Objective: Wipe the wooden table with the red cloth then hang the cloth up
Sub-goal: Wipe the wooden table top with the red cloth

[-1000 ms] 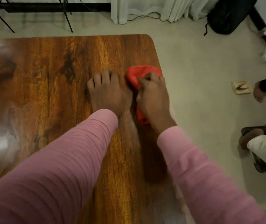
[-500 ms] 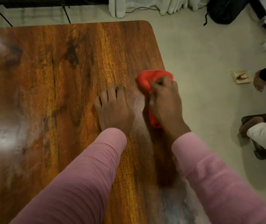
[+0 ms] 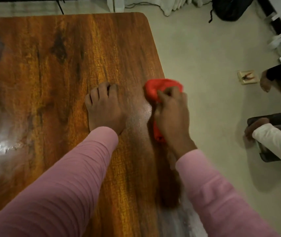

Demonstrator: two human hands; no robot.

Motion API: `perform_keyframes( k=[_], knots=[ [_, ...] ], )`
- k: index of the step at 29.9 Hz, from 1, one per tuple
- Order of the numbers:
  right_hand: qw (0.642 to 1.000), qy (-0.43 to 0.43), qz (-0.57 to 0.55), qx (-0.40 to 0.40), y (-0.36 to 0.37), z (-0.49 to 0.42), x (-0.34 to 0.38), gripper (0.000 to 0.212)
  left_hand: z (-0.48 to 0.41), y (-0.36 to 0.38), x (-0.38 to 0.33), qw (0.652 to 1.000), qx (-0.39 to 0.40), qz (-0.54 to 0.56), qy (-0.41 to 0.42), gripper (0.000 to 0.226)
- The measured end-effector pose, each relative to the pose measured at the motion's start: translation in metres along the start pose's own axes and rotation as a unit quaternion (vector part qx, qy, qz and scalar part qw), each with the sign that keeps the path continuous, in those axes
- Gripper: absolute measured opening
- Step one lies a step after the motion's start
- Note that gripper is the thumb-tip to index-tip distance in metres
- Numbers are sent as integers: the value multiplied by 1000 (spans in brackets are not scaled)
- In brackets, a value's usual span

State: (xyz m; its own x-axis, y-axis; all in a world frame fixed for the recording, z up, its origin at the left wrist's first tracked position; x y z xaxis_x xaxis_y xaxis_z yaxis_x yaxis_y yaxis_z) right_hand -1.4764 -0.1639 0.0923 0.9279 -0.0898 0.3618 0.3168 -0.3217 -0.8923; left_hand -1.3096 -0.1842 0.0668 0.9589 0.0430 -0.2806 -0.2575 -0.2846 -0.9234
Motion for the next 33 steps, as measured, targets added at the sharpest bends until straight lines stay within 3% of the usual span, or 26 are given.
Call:
perform_keyframes(
  k=[4, 8, 11, 16, 18, 25, 29, 33],
  knots=[
    [998, 55, 9, -23, -5, -1, -9, 32, 0, 0, -2, 1000, -9, -13, 7, 45],
    [998, -44, -36, 25, 4, 50, 37, 33, -1, 1, -1, 1000, -9, -20, 1, 46],
    [994, -90, -38, 41, -4, 65, 30, 34, 1, -1, 1, 1000, -6, -26, 7, 49],
    [998, 56, 6, -17, -25, 40, -27, 28, 19, -12, -5, 999, 1, -26, 27, 43],
    [997, 64, 12, -28, -24, 45, -23, 28, 43, -19, -7, 1000, 0, -1, 25, 41],
    [995, -88, -38, 36, -25, 122, 22, 36, 118, -45, 0, 1000, 20, 14, -3, 58],
    [1000, -1, -6, -5, -46, 111, -25, 30, 145, -52, 0, 1000, 21, 14, 18, 48],
    [998, 57, 14, -38, -50, 117, -25, 28, 163, -55, -4, 998, 26, -1, 50, 54]
  ],
)
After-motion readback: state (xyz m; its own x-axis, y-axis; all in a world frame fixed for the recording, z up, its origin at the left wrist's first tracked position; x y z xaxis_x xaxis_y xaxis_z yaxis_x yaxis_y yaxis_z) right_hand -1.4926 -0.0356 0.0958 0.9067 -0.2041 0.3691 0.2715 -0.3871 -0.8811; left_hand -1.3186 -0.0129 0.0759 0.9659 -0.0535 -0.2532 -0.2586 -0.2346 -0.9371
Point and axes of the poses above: each hand's wrist, its own z-axis away from the middle knuckle, its own y-axis out of the palm, x = y × z, the point moved 5 cm from there along -z, towards the middle knuckle, and after that the axes turned 10 degrees about -x, right-handed, at the moved point
